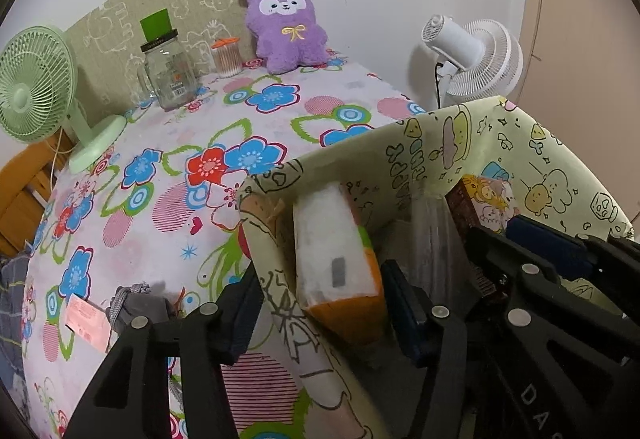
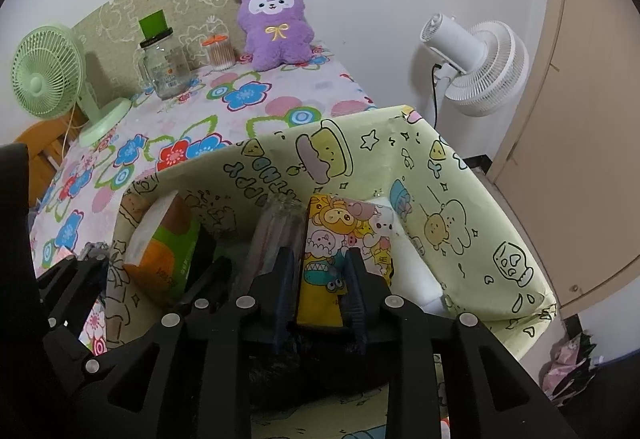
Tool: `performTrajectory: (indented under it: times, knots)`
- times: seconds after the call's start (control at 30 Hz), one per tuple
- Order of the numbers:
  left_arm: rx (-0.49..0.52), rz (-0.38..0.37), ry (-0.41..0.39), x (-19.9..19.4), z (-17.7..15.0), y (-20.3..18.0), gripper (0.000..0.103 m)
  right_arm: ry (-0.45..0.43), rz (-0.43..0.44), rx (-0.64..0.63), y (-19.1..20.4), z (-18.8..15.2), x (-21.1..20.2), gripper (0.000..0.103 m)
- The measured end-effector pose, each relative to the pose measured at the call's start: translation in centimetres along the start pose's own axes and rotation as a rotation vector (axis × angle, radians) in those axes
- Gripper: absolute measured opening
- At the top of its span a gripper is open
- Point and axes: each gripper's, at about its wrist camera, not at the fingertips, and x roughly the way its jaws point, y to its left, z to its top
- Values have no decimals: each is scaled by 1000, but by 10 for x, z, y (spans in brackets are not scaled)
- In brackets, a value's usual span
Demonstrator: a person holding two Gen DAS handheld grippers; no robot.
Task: Organize soft objects
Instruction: 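Open both grippers to drop the tissue pack and yellow box into the box, then withdraw both tools from the box toward the grey sock and pink packet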
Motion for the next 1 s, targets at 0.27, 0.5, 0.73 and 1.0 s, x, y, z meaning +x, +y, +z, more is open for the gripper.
performTrajectory:
  times: [0.27,0.5,0.73,1.0]
  knots:
    - [-13,-13,-23,-17,-2,3,75,-26,28,1,4,1,-13,45]
    - [-11,-13,-76,-45,-6,8,88,-87,37,-4,9,-2,-37,64]
    - [-12,-2,-127,-70,-12,13,92,-151,25,-22,18,-6,-63,77]
    - [-20,14,-172,-96,-21,22,95,-203,33,-38,30,-13,-87,85]
